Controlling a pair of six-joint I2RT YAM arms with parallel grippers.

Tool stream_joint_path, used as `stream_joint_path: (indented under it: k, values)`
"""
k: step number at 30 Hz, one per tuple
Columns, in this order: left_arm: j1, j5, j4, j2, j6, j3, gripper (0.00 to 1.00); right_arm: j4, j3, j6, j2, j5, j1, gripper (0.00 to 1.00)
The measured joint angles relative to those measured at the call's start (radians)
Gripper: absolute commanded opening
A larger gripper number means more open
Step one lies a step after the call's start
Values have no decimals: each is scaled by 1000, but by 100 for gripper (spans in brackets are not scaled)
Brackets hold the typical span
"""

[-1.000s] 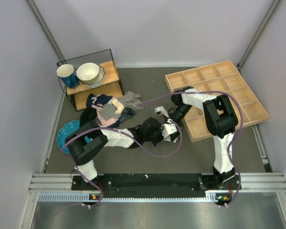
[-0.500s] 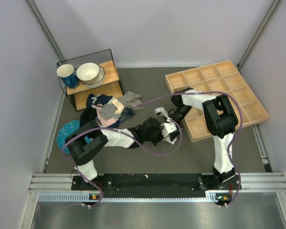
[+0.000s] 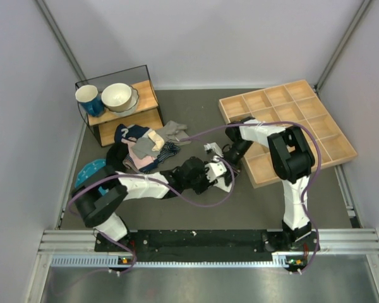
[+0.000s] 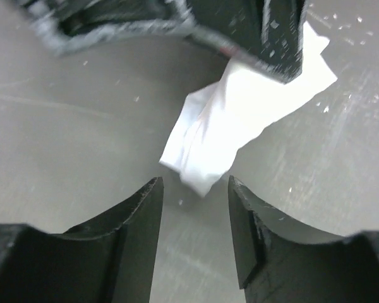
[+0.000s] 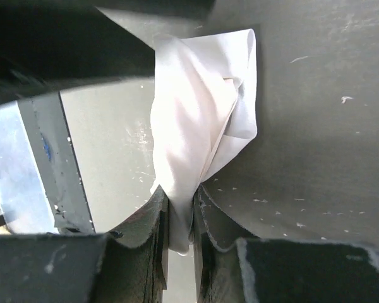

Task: Roll the underwear
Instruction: Pick up the underwear from the center of the board.

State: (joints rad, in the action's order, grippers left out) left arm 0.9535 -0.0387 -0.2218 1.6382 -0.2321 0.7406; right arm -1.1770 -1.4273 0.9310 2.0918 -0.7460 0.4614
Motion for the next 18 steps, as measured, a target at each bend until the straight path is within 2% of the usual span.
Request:
stream_joint_path:
  k: [1,10,13,15,18]
  values:
    - [-3,11,24,-27,2,-11,59,-5,0,0,0,0,0,0]
    - [-10,37,194,-330,2,-30,63,-72,-21,20,-20,-14,-1,0]
    - [-18,24,259,-447,3,-30,67,-111,-80,30,-41,-18,-12,0]
    - [-34,3,306,-509,7,-26,74,-127,-129,37,-57,-17,-21,0]
    - [-111,-45,394,-592,24,-11,79,-143,-222,47,-89,2,-50,0]
